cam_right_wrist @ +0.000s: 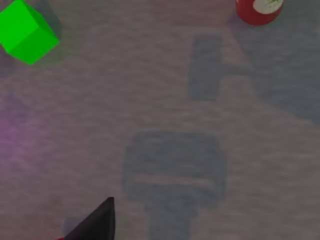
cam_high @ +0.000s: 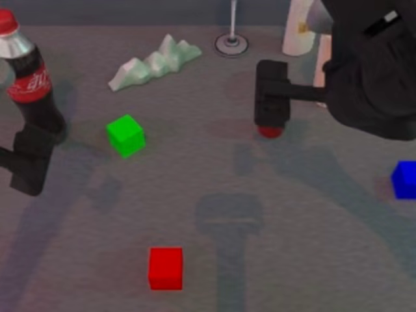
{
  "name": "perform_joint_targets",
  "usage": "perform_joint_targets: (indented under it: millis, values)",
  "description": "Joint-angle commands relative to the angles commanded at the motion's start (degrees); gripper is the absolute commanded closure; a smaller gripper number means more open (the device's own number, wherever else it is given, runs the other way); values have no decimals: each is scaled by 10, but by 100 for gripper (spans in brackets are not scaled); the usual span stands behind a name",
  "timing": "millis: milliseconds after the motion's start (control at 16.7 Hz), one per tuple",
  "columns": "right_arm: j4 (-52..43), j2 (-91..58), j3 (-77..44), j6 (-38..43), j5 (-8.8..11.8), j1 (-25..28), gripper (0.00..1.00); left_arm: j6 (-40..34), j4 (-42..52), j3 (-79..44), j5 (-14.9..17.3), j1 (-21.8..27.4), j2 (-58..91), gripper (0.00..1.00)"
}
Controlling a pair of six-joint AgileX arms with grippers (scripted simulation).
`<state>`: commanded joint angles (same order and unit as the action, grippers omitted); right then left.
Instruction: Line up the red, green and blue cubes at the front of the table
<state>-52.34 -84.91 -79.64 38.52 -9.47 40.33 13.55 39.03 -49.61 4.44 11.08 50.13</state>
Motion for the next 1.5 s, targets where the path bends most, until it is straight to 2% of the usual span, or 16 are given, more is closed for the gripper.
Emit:
perform_joint_targets:
  millis: [180, 420, 600, 840, 1020, 1200, 1500]
  values:
    - [83, 180, 158, -79, -7, -78, 0, 47, 128, -180, 5, 28, 205, 0]
    - [202, 414, 381, -187, 0, -185, 0, 105, 268, -391, 4, 54, 460, 0]
    - [291, 563, 528, -257, 17, -255, 0, 141, 333, -513, -4, 64, 609, 0]
    - [403, 708, 677, -329, 50, -330, 0, 179, 379, -639, -19, 66, 754, 0]
    - [472, 787, 750, -364, 75, -370, 0, 196, 389, -712, -31, 62, 831, 0]
    - [515, 839, 789, -382, 91, -393, 0, 206, 388, -752, -40, 58, 870, 0]
    - [523, 849, 796, -385, 95, -398, 0, 207, 386, -757, -41, 57, 876, 0]
